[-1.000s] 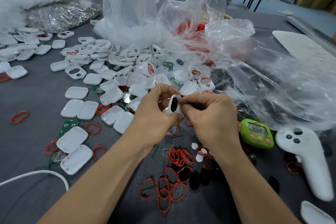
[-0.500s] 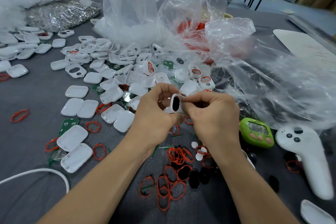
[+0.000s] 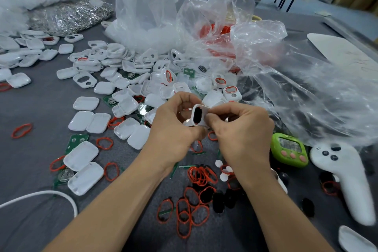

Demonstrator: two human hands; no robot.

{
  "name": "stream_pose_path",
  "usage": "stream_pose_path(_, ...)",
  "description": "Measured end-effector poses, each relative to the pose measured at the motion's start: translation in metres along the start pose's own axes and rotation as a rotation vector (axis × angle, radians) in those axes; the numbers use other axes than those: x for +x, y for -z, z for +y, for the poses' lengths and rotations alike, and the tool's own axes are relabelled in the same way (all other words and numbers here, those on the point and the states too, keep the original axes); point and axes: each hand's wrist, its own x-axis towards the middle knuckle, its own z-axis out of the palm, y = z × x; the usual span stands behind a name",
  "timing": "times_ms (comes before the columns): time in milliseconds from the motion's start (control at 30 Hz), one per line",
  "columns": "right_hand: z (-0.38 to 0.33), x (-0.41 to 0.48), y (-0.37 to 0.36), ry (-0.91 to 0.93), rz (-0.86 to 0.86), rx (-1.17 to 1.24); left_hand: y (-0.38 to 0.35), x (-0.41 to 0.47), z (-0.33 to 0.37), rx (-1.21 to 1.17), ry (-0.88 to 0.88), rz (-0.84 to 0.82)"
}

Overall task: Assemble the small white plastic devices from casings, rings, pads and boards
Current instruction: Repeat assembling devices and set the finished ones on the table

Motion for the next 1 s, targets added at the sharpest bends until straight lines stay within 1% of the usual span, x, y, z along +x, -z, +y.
stream_pose_path(100,0.000,-0.002,0.000,0.078,-0.014,-0.019,0.000,-0.001,0.001,-0.014,-0.002,0.003)
stream_pose_path(267,-0.001,-0.005,0.001,0.299,-0.021,-0.183,0.002,-0.002,0.001,-0.077,0.019,-0.003)
stream_pose_path(367,0.000,-0.005,0.001,0.336,0.027,-0.162,0.002,-0.001,0.001,-0.135,0.014,-0.025)
stream_pose_path(467,0.000,-0.001,0.003,0.265,0.101,-0.102,0.003,0.002,0.001,-0.219,0.039,-0.062)
stream_pose_path(500,0.002,0.001,0.005,0.211,0.091,-0.064,0.004,0.004,0.000,-0.237,0.048,-0.076)
stream_pose_path(600,0.005,0.011,0.011,0.046,-0.007,0.165,0.004,0.006,0.001,-0.241,0.085,-0.120)
stream_pose_path(667,0.007,0.017,0.017,0.003,-0.014,0.228,0.005,0.007,0.000,-0.225,0.118,-0.137)
stream_pose_path(733,0.009,0.020,0.018,-0.037,-0.042,0.264,0.007,0.007,0.000,-0.215,0.143,-0.155)
stream_pose_path(800,0.011,0.021,0.017,-0.080,-0.111,0.274,0.007,0.008,0.000,-0.201,0.153,-0.158)
stream_pose_path(933,0.013,0.019,0.016,-0.114,-0.303,0.217,0.009,0.008,-0.001,-0.149,0.135,-0.167)
stream_pose_path(1000,0.013,0.018,0.017,-0.119,-0.329,0.206,0.009,0.007,-0.001,-0.116,0.124,-0.169)
